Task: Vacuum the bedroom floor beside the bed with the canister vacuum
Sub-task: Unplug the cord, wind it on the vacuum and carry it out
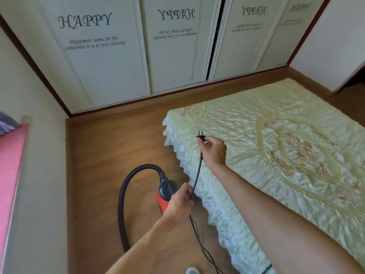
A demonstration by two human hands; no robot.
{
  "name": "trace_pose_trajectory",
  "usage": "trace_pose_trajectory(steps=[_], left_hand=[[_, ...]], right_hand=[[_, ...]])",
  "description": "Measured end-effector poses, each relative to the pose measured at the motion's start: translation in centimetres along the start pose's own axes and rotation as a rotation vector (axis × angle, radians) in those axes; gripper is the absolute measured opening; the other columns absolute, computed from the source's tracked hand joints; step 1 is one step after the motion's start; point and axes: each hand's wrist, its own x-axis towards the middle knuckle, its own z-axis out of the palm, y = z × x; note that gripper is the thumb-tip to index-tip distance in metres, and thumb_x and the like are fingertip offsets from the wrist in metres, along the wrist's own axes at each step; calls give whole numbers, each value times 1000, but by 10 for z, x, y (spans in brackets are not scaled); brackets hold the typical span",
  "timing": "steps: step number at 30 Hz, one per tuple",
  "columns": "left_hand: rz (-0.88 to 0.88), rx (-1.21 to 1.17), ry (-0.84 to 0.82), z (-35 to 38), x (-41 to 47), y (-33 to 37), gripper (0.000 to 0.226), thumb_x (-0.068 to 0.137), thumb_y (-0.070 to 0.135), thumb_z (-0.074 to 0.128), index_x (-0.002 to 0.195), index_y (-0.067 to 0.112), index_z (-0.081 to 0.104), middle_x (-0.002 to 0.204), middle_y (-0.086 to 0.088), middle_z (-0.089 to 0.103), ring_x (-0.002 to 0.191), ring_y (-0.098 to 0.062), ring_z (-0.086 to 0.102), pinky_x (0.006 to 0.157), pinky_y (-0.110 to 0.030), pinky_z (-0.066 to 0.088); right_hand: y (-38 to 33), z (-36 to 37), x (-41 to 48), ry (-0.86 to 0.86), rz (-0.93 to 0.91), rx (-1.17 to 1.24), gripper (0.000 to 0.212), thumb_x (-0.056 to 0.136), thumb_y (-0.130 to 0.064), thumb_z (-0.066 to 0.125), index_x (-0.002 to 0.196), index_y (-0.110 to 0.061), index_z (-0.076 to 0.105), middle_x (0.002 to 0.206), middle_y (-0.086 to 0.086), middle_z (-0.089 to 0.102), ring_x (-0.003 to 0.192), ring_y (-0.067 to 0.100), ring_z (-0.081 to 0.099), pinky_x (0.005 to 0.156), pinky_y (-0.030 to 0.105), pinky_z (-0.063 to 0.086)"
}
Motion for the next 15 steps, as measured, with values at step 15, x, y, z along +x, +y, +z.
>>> trace_pose_trajectory(steps=[15], left_hand=[[-189,-47,161,49,64,-62,33,89,0,53,117,18,48,76,5,53,65,-8,51,61,-24,44]], right_hand=[[90,93,63,-303,85,-35,30,92,-30,67,71,-8,68,49,-1,60,39,7,56,48,16,42]])
